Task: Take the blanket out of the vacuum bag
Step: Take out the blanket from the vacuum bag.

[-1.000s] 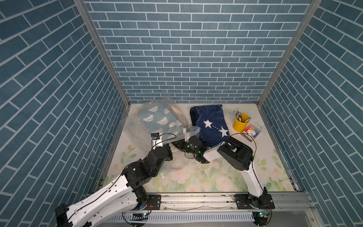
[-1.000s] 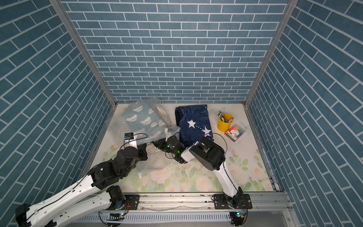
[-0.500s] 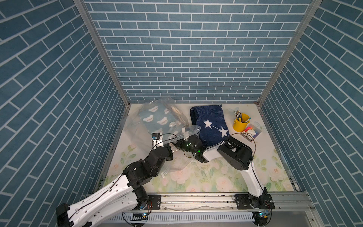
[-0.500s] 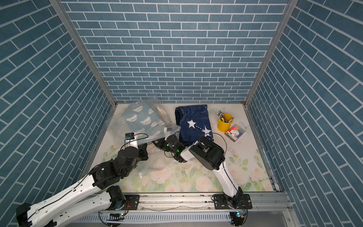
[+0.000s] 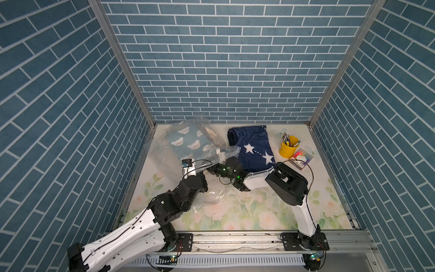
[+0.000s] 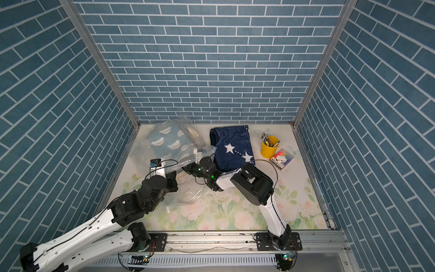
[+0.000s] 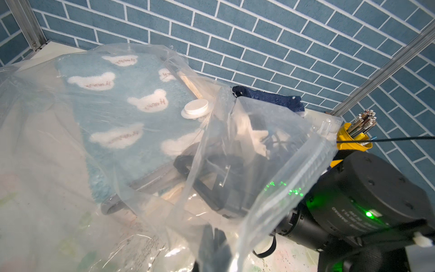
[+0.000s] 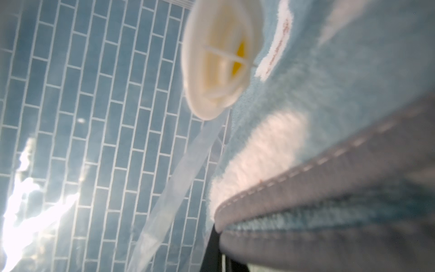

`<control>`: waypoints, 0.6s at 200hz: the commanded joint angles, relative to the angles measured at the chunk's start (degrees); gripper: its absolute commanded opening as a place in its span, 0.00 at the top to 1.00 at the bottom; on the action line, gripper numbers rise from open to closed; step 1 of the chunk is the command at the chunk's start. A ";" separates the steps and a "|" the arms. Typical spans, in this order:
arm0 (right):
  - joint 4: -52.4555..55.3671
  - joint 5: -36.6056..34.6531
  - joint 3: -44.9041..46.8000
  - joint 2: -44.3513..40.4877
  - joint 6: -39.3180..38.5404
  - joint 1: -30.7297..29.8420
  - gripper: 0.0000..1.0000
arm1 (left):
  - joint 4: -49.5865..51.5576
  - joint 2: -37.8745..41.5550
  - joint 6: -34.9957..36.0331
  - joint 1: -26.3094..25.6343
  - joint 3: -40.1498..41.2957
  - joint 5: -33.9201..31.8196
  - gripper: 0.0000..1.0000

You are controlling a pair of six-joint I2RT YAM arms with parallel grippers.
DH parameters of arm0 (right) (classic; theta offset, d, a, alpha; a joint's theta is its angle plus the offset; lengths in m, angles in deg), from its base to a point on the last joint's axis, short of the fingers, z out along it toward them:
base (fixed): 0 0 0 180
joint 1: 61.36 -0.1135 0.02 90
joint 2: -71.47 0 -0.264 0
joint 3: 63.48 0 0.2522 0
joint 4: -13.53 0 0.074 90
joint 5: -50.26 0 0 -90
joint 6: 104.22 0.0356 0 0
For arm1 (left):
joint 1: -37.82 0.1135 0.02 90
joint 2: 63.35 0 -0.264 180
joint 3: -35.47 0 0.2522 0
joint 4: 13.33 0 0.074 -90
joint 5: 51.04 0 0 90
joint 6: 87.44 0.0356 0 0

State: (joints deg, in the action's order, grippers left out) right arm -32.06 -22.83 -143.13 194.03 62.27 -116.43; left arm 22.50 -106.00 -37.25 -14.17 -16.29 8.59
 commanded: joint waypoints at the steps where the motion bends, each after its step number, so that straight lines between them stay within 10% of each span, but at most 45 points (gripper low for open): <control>1: -1.11 1.76 -1.36 -2.71 -2.46 0.13 0.94 | -0.02 -0.47 1.15 0.15 -1.05 -1.05 0.99; 120: -4.05 2.42 8.61 -6.55 -1.05 0.38 0.72 | 2.11 -0.06 2.37 0.13 -3.14 -3.09 0.98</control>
State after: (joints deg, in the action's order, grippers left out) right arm -32.78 -21.45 -134.72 190.57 61.00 -116.16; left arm 23.26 -106.59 -35.70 -14.19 -17.98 7.92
